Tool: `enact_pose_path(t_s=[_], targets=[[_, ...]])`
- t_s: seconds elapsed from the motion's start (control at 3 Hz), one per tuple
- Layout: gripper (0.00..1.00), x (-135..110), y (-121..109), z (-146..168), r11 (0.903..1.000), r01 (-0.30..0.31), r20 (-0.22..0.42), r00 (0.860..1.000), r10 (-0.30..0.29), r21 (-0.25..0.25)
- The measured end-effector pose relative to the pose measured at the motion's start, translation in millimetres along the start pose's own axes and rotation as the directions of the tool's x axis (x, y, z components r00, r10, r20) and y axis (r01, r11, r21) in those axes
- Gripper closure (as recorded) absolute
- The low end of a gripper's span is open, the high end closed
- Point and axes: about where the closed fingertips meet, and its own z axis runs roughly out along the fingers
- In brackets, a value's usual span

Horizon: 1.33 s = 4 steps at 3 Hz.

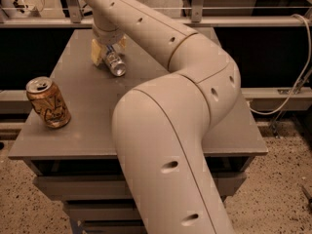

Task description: Place redbull can upright

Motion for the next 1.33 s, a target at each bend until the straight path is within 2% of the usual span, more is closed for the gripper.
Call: enact_pose_path(t_s=[0.67, 1.0, 1.33], targets=[[0.88, 0, -1, -3, 1.0, -0.003, 0.005, 1.0, 0.003, -0.002], [1.0, 1, -7, -20, 0.9999, 0.001, 0.066, 0.998, 0.0, -0.016], [1.0, 20, -5, -95, 0.9935, 0.058, 0.262, 0.965, -0.03, -0.098]])
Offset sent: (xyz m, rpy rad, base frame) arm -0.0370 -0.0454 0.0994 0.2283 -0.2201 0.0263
